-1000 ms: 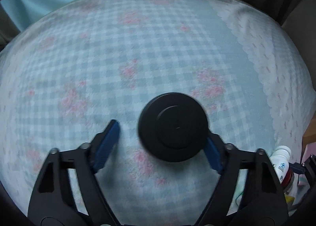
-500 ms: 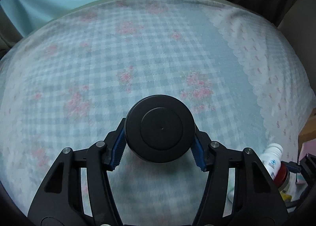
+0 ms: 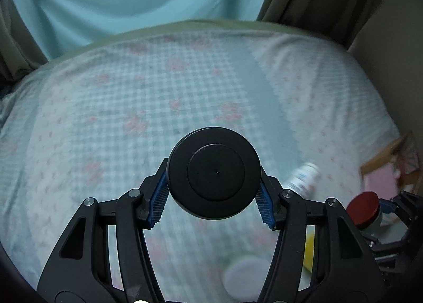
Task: Organize rigid objects
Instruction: 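Carry the black jar and red-silver cap into the box and release both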
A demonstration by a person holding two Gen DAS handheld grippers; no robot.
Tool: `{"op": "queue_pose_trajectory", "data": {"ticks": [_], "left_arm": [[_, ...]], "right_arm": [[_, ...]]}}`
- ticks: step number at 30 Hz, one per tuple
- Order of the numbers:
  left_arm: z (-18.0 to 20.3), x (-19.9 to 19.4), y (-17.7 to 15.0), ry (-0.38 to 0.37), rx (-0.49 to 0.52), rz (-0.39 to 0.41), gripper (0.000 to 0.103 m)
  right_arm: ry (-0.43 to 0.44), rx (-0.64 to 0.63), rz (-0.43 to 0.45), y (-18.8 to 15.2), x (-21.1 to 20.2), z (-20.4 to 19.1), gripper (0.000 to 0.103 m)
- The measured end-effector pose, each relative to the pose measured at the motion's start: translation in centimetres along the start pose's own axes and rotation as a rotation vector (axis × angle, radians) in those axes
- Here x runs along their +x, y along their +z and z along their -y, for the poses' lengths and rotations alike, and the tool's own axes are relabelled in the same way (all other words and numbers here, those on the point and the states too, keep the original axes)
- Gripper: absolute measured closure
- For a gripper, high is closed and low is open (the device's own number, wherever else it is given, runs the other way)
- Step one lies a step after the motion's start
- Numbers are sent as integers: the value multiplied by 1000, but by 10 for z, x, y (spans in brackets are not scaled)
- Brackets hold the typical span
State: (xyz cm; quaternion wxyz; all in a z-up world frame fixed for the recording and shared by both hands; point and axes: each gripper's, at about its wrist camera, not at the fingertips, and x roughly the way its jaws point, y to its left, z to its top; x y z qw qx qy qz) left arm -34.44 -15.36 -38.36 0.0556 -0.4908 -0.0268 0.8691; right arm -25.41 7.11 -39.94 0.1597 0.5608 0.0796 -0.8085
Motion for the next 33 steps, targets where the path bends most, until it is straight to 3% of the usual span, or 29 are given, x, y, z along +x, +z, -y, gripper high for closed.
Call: {"op": "queue_pose_trajectory", "data": {"ticks": [9, 16, 24, 33], "left_arm": [[50, -138, -20, -45, 28, 52, 49], [104, -203, -37, -84, 40, 87, 49], [203, -229, -54, -101, 24, 93, 49], [327, -194, -58, -101, -55, 33, 49]], "right_arm": [[32, 97, 1, -22, -114, -13, 47], [36, 145, 35, -54, -182, 10, 47], [60, 181, 78, -88, -228, 93, 47], [32, 129, 64, -97, -241, 222, 47]]}}
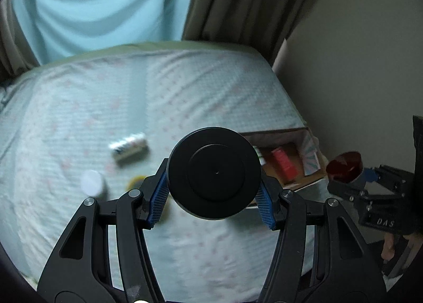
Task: Organize rigid objects
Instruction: 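Carry the black jar and red-silver cap into the box and release both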
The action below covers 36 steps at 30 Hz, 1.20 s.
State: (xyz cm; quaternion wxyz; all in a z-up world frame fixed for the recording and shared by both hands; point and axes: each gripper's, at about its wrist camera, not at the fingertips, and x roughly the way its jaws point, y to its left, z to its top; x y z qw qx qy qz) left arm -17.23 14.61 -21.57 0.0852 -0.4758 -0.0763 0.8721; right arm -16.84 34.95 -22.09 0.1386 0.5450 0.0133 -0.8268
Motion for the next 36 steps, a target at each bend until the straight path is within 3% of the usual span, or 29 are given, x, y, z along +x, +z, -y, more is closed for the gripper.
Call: {"op": "queue_pose_trajectory", "data": {"ticks": [7, 16, 25, 34, 36], "left_arm": [[64, 63, -10, 12, -22, -88, 49], [119, 156, -23, 9, 7, -219, 49], [153, 245, -50, 16, 101, -339, 49], [161, 270, -55, 31, 195, -377, 48], [159, 269, -55, 18, 183, -376, 40]], "right_arm": [[4, 26, -70, 11, 37, 87, 47], [9, 64, -120, 29, 105, 155, 47], [-8, -69, -150, 38, 168, 173, 47], [-22, -106, -143, 43, 191, 178, 47], [-17, -87, -138, 43, 195, 182, 44]]}}
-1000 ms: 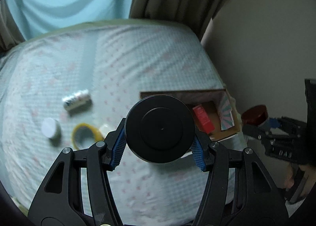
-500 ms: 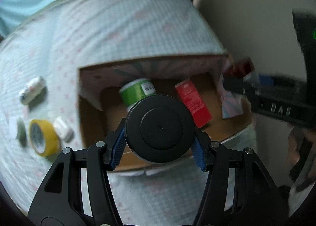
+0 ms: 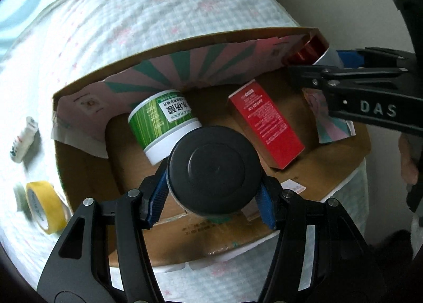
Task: Organize rigid objects
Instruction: 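Carry the black jar and red-silver cap into the box and release both, then withdraw both tools from the box back over the bed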
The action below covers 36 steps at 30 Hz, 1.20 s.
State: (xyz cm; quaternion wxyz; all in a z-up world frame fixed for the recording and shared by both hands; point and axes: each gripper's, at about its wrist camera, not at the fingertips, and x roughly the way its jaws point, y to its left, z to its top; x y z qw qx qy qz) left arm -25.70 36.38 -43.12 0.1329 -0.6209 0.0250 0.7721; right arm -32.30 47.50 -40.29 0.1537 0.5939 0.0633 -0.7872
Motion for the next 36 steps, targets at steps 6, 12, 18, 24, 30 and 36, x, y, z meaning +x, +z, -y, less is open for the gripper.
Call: {"op": "queue_pose_trajectory", "data": {"ticks": [6, 12, 18, 24, 30, 36], "left_arm": [[-2, -9, -3, 16, 18, 18, 0], [-10, -14, -8, 13, 1, 16, 0], [-13, -29, -4, 16, -15, 29, 0], [-16, -59, -11, 30, -14, 53, 0], [-23, -93, -22, 43, -26, 92, 0], [-33, -137, -41, 64, -38, 150, 0]], "right_arm": [[84, 66, 66, 2, -14, 6, 0], [67, 105, 59, -6, -22, 10, 0], [42, 114, 65, -10, -32, 10, 0], [15, 107, 93, -9, -53, 3, 0], [6, 92, 138, -9, -87, -11, 0], [10, 71, 172, -13, -122, -37, 0]]}}
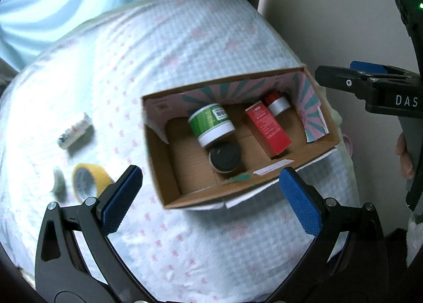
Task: Organize rigid objects
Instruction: 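Withdraw both tools from the box back over the bed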
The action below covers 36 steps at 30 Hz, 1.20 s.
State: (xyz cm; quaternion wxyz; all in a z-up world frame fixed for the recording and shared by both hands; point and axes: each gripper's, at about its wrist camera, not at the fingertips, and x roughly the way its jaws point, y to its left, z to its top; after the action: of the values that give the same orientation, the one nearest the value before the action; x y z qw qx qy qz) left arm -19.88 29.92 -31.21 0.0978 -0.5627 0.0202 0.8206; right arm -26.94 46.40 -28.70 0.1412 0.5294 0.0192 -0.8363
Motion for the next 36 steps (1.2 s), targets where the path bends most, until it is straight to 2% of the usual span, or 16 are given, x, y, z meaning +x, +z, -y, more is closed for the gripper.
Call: {"op": "queue_pose_trajectory", "data": {"ticks": [5, 11, 15, 19, 25, 29, 36], "left_arm": [[-16, -44, -14, 13, -18, 40, 0], [-53, -102, -38, 26, -58, 92, 0], [-93, -137, -58, 41, -104, 143, 0], [-143, -172, -77, 95, -136, 204, 0], [-223, -202, -104, 127, -184, 236, 0], [-277, -205, -123, 111, -224, 219, 0], [-349, -195, -151, 82, -255, 195, 0]], "right_arm": [[-4, -30, 43, -3, -35, -31, 0], [-8, -71, 80, -11, -79, -78, 0], [-1, -90, 97, -20, -99, -115, 0], [4, -95, 130, -29, -115, -158, 0], [19, -80, 121, -39, -110, -224, 0], [14, -59, 89, -48, -94, -266, 0], [8, -26, 62, -56, -68, -334, 0]]}}
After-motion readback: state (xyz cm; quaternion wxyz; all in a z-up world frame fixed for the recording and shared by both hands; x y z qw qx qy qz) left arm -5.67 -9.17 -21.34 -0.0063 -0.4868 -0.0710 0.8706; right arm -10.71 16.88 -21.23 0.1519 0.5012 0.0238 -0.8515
